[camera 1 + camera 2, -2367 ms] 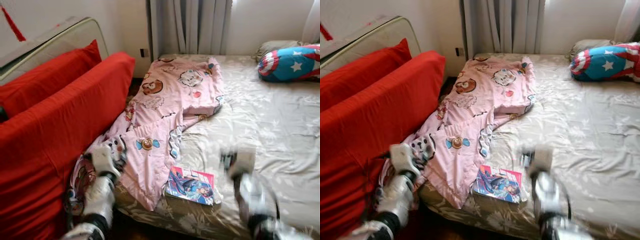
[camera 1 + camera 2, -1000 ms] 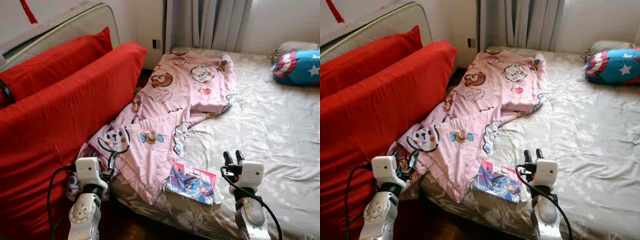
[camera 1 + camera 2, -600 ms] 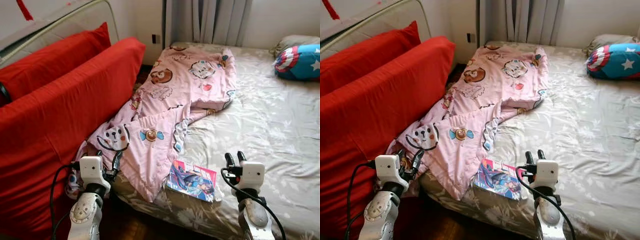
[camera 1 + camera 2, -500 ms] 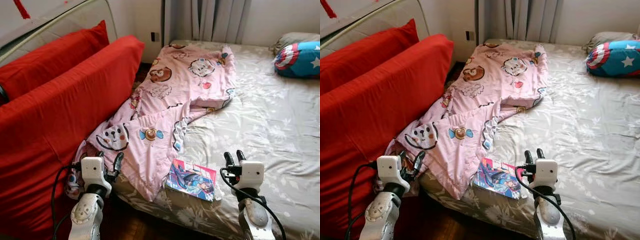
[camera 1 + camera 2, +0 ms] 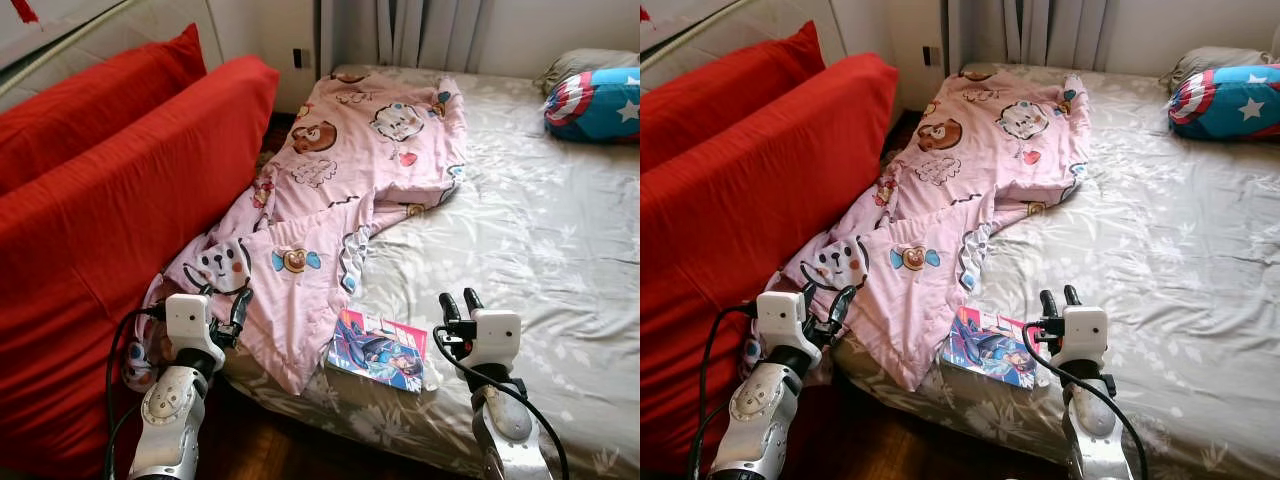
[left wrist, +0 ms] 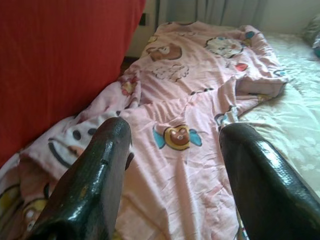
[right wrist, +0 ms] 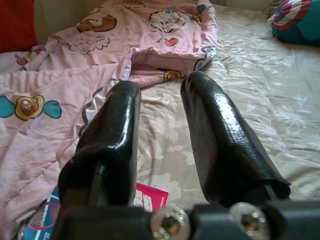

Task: Clean up the room

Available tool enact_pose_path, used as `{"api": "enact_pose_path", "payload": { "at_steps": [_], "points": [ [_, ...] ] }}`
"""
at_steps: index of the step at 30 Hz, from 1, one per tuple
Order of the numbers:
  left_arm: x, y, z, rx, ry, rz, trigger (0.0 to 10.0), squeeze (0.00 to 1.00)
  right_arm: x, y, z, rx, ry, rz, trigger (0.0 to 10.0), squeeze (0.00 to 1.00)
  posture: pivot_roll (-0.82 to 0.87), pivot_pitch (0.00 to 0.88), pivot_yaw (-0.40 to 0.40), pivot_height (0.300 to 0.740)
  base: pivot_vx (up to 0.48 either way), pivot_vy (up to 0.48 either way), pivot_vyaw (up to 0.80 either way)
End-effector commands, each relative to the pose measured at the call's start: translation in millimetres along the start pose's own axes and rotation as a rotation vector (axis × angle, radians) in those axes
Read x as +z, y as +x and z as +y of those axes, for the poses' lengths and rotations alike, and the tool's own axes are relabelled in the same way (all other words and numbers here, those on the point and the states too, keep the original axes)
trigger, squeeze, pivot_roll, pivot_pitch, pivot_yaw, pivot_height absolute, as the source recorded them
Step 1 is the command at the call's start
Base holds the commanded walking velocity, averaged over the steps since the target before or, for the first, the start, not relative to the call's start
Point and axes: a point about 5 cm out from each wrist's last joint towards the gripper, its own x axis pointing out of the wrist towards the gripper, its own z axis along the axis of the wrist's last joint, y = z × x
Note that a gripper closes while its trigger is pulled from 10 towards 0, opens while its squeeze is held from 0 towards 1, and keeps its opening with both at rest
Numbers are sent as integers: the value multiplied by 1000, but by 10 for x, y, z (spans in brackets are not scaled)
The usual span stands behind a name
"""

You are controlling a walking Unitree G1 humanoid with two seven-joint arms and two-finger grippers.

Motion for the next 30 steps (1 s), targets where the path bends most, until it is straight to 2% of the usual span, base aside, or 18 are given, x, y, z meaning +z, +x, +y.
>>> {"api": "enact_pose_path", "payload": {
  "at_steps": [1, 7, 14, 16, 20, 27, 30],
  "points": [
    [-28, -54, 37, 24, -15, 14, 10000, 0, 25, -3, 24, -2, 0, -6, 10000, 0, -139, 157, 34, 685, 0, 0, 0],
    [-23, -74, 66, 6, -1, 32, 10000, 0, 43, -15, 92, 20, 8, -26, 10000, 0, -141, 172, 51, 685, 0, 0, 0],
    [-7, -24, 101, 17, 3, 40, 10000, 0, 59, 18, -15, -15, -1, 0, 10000, 0, -151, 188, 42, 685, 0, 0, 0],
    [3, -49, 120, 70, -28, 32, 10000, 0, 59, 41, -34, -31, 10, 17, 10000, 0, -148, 173, 33, 676, 0, 0, 0],
    [-35, -103, 102, 84, -37, 44, 10000, 0, 103, 65, 9, -12, 14, -15, 10000, 0, -145, 197, 25, 656, 0, 0, 0],
    [-78, -210, 98, 112, -45, 66, 10000, 0, 110, 43, 34, -9, 25, -12, 10000, 0, -145, 193, 23, 656, 0, 0, 0],
    [-81, -211, 82, 115, -47, 70, 10000, 0, 56, 29, 51, -1, 16, 32, 10000, 0, -146, 194, 18, 656, 0, 0, 0]
  ]
}}
